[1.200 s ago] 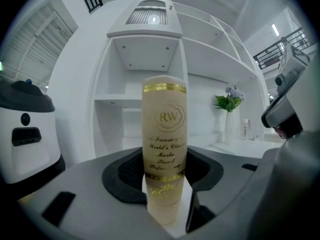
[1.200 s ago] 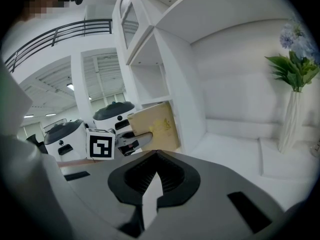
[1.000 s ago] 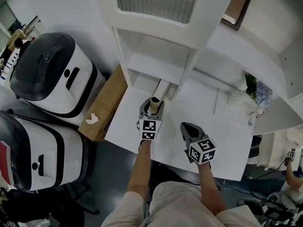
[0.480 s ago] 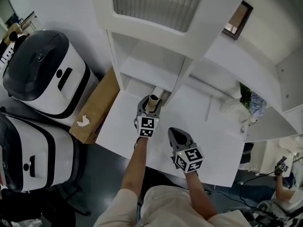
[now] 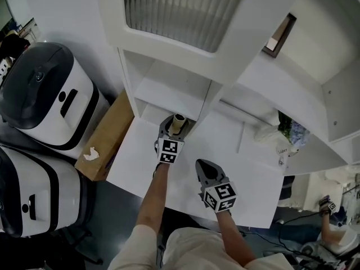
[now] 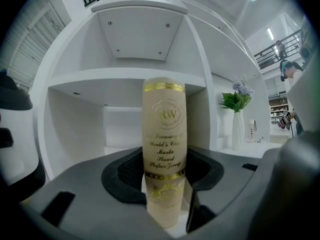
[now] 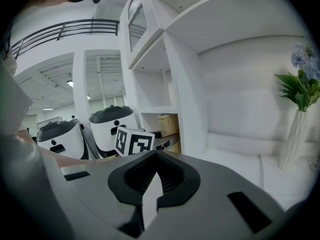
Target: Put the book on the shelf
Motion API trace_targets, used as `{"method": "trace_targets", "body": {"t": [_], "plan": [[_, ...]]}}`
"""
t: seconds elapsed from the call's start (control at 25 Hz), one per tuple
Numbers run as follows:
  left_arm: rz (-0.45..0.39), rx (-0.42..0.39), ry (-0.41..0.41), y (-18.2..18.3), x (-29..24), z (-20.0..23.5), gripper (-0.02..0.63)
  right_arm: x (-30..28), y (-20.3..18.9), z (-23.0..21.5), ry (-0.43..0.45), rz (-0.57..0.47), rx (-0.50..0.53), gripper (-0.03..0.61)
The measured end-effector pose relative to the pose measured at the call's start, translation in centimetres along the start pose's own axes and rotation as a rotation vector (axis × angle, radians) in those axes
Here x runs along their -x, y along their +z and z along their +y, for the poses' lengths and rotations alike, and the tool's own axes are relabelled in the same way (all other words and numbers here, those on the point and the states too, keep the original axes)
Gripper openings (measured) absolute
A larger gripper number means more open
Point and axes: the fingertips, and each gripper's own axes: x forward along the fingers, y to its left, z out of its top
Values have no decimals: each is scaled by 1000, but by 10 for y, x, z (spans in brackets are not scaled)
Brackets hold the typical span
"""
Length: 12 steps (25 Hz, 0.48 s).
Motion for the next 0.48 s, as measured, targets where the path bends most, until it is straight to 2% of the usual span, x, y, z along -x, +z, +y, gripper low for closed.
{"method": "trace_targets", "body": {"t": [0.28, 0.48], "plan": [[-14, 8, -3, -7, -25, 5, 222, 8, 2, -13, -42, 5, 36, 26], [-10, 17, -1, -10, -39, 7, 224, 16, 2, -23, -75, -1, 24, 26]]}}
